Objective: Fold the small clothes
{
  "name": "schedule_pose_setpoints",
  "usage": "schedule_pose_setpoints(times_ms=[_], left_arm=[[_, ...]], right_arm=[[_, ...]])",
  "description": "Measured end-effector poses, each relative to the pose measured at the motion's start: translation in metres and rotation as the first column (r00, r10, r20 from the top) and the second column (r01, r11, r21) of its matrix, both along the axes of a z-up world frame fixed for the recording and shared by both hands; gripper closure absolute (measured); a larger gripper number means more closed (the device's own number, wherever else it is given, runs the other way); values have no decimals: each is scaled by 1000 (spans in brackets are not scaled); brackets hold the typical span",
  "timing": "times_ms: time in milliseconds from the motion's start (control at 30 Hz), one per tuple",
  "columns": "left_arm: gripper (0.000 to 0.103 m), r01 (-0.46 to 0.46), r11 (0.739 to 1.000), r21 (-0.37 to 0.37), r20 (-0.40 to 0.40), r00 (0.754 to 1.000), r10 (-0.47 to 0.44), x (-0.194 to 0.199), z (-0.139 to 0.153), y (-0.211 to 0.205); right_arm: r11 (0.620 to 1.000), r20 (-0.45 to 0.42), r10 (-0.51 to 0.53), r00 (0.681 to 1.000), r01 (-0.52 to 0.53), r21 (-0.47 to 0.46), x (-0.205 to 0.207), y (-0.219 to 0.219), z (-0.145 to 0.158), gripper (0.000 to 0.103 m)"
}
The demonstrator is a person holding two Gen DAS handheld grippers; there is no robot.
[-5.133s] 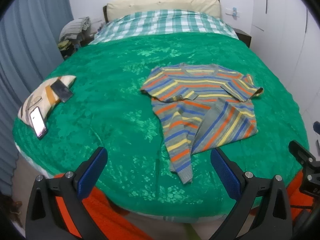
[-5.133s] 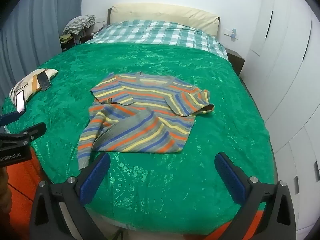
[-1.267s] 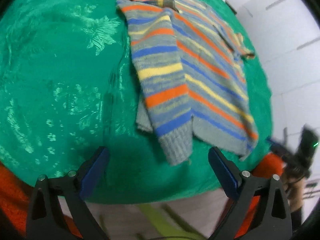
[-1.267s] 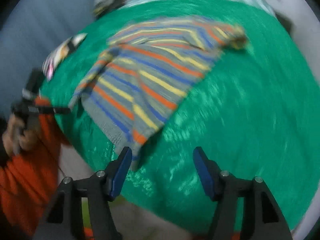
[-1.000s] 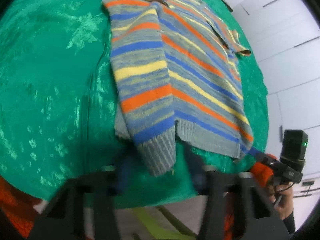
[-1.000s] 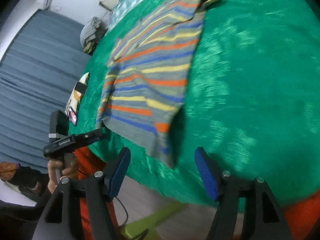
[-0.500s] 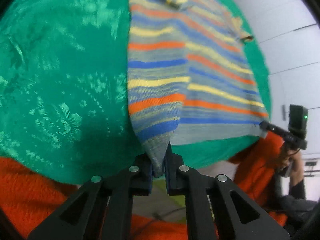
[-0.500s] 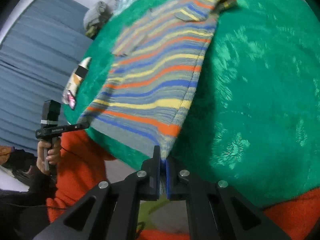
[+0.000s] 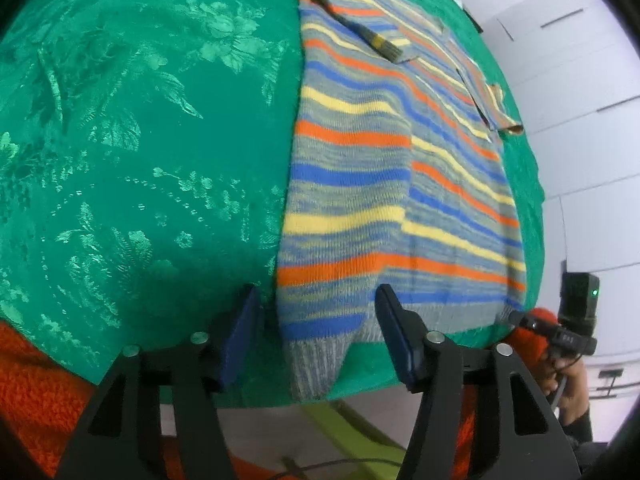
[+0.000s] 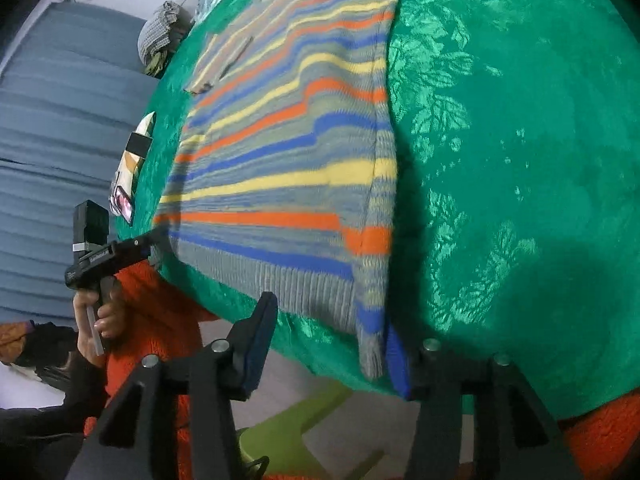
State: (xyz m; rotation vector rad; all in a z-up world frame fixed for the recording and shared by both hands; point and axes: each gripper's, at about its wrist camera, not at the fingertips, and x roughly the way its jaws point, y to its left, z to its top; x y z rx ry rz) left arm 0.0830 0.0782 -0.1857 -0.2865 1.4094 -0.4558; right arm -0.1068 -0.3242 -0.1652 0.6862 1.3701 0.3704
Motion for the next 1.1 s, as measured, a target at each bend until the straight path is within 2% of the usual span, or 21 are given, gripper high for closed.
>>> schedule_pose_setpoints(times_ms=[33, 67, 100, 267, 367, 433, 533, 567, 633, 700, 767, 800, 833, 867, 933, 1000, 1067, 1100], left_arm=[[72, 11, 1000, -1, -2, 1000, -11, -1, 0, -1], [94, 21, 1000, -9, -15, 1000, -22, -2, -2, -2], [97, 24, 1000, -12, -25, 999, -24, -3, -3, -1], [98, 34, 999, 19, -9, 999, -34, -14, 10, 8], [99, 51, 995, 82, -7, 999, -50, -17, 12, 5], [99, 57, 989, 138, -44, 998, -52, -17, 3, -1], [98, 54, 986, 159, -53, 998, -46, -20, 5, -6], [97, 58, 986, 154, -42, 998, -52, -22, 9, -7], [95, 84, 969, 233, -29, 996, -80, -23, 8, -12], [87, 109, 954, 278, -47, 994, -100, -22, -4, -15], [60, 93, 964, 250, -61, 995, -80, -21, -8, -11], [51, 77, 972, 224, -50, 996, -68, -22, -4, -8], [33, 58, 977, 203, -31, 998, -53, -21, 1, -4], [25, 31, 983, 181, -3, 1000, -31, -20, 6, 1], [25, -24, 992, 120, 14, 1000, 23, -15, 12, 13], [32, -81, 994, 74, -1, 997, 82, -7, 6, 24], [75, -106, 991, 86, -44, 993, 110, 1, -9, 27], [79, -102, 991, 89, -53, 993, 107, 2, -11, 25]], right_arm=[[1000, -2, -4, 1000, 4, -4, -2, -3, 0, 67], [1000, -7, -1, 1000, 0, -14, -3, -4, 0, 88], [1000, -9, 7, 1000, -7, -31, -4, -5, -1, 97], [995, -2, 40, 999, -40, -94, -5, -12, 16, 98], [987, 0, 49, 999, -48, -150, -6, -15, 25, 98], [977, -46, 51, 998, -60, -204, -7, -17, 13, 98], [980, -94, 40, 995, -57, -191, -8, -19, -3, 99], [979, -86, 42, 995, -58, -194, -7, -19, 1, 99], [976, -67, 51, 996, -64, -207, -7, -19, 10, 99], [975, -74, 53, 996, -67, -211, -6, -19, 8, 99], [974, -93, 45, 995, -64, -218, -6, -20, 0, 99], [975, -97, 36, 995, -57, -215, -5, -20, -1, 99], [973, -94, 33, 995, -53, -223, -5, -21, 0, 99], [970, -88, 35, 995, -55, -237, -4, -19, 2, 99], [966, -87, 39, 995, -60, -252, -4, -17, 3, 99], [963, -90, 43, 995, -65, -260, -3, -16, 0, 99], [961, -92, 45, 995, -68, -267, -2, -13, 0, 99], [960, -90, 46, 995, -69, -270, -2, -12, 0, 99]])
